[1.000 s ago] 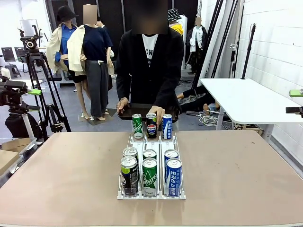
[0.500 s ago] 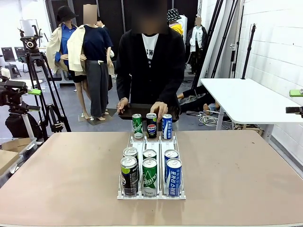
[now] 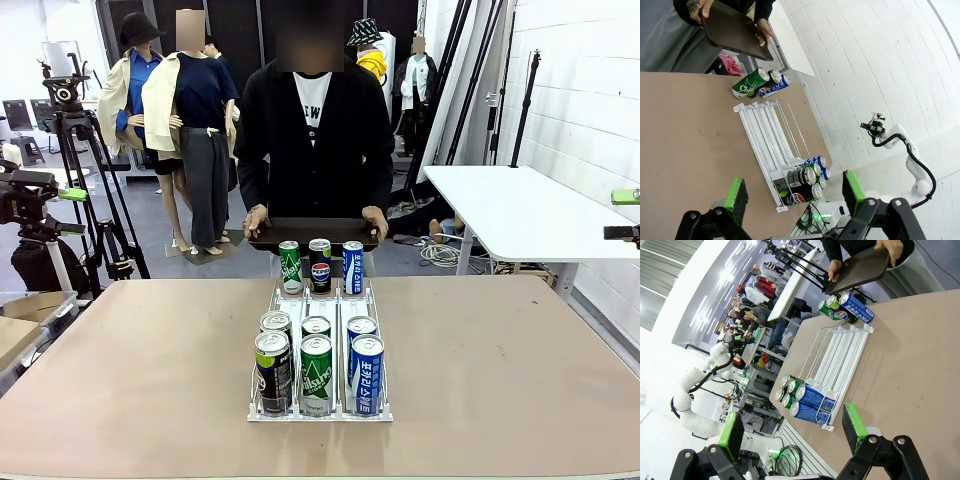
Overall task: Retrieve and hand over the desired beverage to the person.
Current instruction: Pick up a can of the same type that the person held from the Automatic Can Dispenser.
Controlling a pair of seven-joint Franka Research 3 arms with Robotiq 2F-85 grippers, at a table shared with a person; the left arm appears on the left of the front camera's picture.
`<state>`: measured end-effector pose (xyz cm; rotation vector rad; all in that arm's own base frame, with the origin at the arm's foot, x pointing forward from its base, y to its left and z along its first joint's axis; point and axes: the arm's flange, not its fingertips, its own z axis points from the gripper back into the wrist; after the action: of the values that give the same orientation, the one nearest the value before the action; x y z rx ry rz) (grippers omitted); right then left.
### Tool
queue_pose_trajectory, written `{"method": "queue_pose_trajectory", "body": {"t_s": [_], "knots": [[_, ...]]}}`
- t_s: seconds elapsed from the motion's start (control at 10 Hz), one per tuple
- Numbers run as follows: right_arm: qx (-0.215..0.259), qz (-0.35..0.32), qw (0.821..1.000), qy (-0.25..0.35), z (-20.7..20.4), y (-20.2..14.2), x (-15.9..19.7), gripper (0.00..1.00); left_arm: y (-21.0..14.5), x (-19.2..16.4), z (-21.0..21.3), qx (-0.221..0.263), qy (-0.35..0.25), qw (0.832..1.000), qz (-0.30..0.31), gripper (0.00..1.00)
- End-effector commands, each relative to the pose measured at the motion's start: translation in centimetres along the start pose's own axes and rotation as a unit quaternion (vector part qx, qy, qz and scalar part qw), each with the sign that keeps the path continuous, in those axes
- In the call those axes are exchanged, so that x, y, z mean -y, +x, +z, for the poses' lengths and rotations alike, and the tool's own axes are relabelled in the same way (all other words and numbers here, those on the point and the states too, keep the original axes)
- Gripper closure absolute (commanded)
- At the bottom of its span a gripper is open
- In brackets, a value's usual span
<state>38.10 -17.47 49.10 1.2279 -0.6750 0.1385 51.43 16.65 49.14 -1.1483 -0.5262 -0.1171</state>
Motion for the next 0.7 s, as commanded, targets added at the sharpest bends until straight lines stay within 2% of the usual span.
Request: {"method": "queue_pose_trajectory", "body": {"t_s": [0.0, 0.1, 0.4, 0.6], "knots": [[0.002, 0.004, 1.000, 0.006, 0.0, -0.1, -0.2, 0.00, 0.1, 0.2, 0.2, 0.003, -0.009, 1.000, 0.006, 0.00], [0.002, 0.004, 1.000, 0.006, 0.0, -0.1, -0.2, 0.00, 0.0, 0.0, 0.0, 0.000, 0.000, 1.000, 0.000, 0.00], [0.002, 0.004, 1.000, 0.006, 0.0, -0.1, -0.2, 0.00, -0.8, 1.3, -0.7, -0.035, -0.025, 0.999, 0.014, 0.00], [0.002, 0.004, 1.000, 0.006, 0.0, -0.1, -0.2, 0.00, -1.6, 2.2, -1.2, -0.039, -0.023, 0.999, 0.018, 0.00]]}}
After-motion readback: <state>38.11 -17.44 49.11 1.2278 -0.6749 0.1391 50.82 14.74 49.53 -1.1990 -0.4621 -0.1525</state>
